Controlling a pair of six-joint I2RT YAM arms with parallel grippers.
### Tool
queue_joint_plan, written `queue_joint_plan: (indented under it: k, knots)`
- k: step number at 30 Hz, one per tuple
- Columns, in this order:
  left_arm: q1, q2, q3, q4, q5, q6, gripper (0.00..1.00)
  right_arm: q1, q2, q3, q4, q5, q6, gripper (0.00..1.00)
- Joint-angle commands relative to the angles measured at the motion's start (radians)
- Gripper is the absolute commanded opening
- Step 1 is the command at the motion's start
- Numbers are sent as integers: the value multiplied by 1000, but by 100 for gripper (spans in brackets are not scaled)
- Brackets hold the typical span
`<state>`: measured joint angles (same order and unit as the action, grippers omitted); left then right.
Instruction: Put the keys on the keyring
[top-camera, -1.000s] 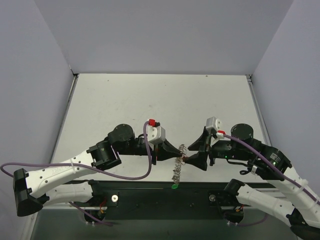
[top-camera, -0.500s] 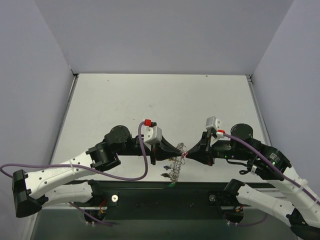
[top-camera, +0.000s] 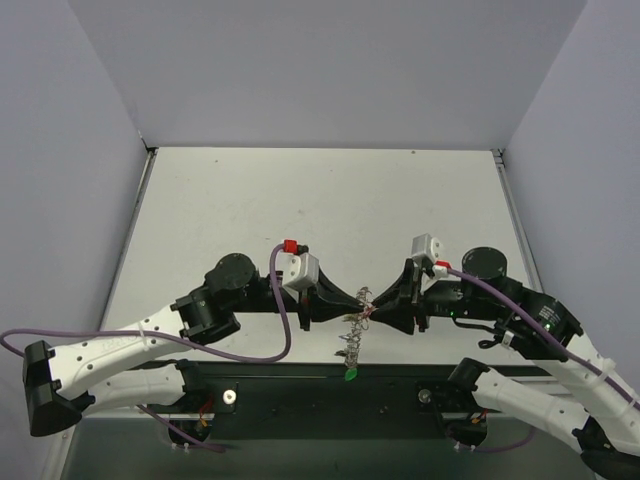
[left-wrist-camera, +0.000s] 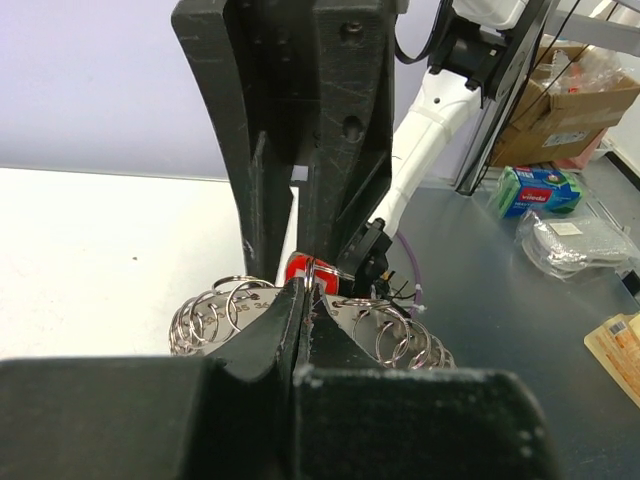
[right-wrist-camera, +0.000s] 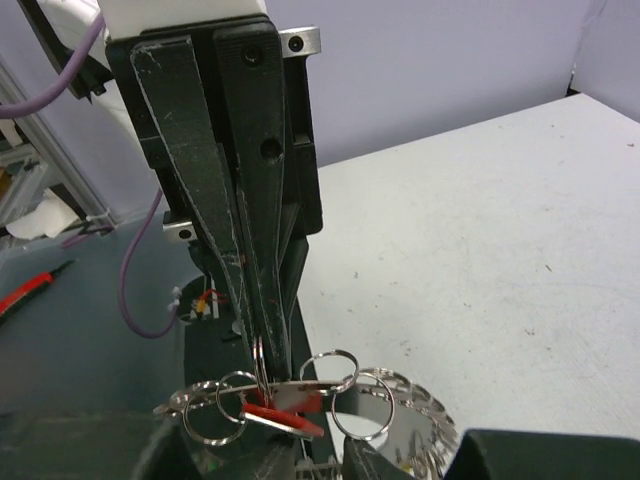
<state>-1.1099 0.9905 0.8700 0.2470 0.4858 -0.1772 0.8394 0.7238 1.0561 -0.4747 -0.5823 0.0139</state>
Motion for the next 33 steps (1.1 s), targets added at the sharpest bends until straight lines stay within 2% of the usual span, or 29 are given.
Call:
queue_joint_plan:
  k: [1,2,4,5,9,18,20,23,26,27,28,33]
  knots:
    - [1,-52,46,17,-9,22,0,4,-35,18,16,-28,-57,49]
    - [5,-55,46,8,-9,25,0,4,-37,24,10,-31,-66,58]
    - [10,-68,49,-21,-7,36,0,4,-49,31,1,-30,-87,68]
    - [12,-73,47,-28,-7,39,0,6,-52,31,2,-37,-92,69]
    - [15,-87,49,-41,8,42,0,4,-47,36,7,-73,-106,72]
    - [13,-76,55,-34,23,30,0,6,8,27,80,-157,-72,71]
    - [15,-75,57,-34,23,30,0,6,12,27,93,-174,-66,69]
    - [13,-73,55,-31,27,28,0,6,20,22,116,-180,-54,61]
    - [15,-73,54,-31,27,28,0,6,31,21,122,-171,-54,51]
    - [13,-75,54,-29,28,27,0,6,35,21,122,-174,-52,41]
    - [15,-73,54,-29,28,28,0,4,37,24,123,-172,-52,39]
    - [13,-72,52,-25,28,25,0,7,52,21,127,-177,-51,37]
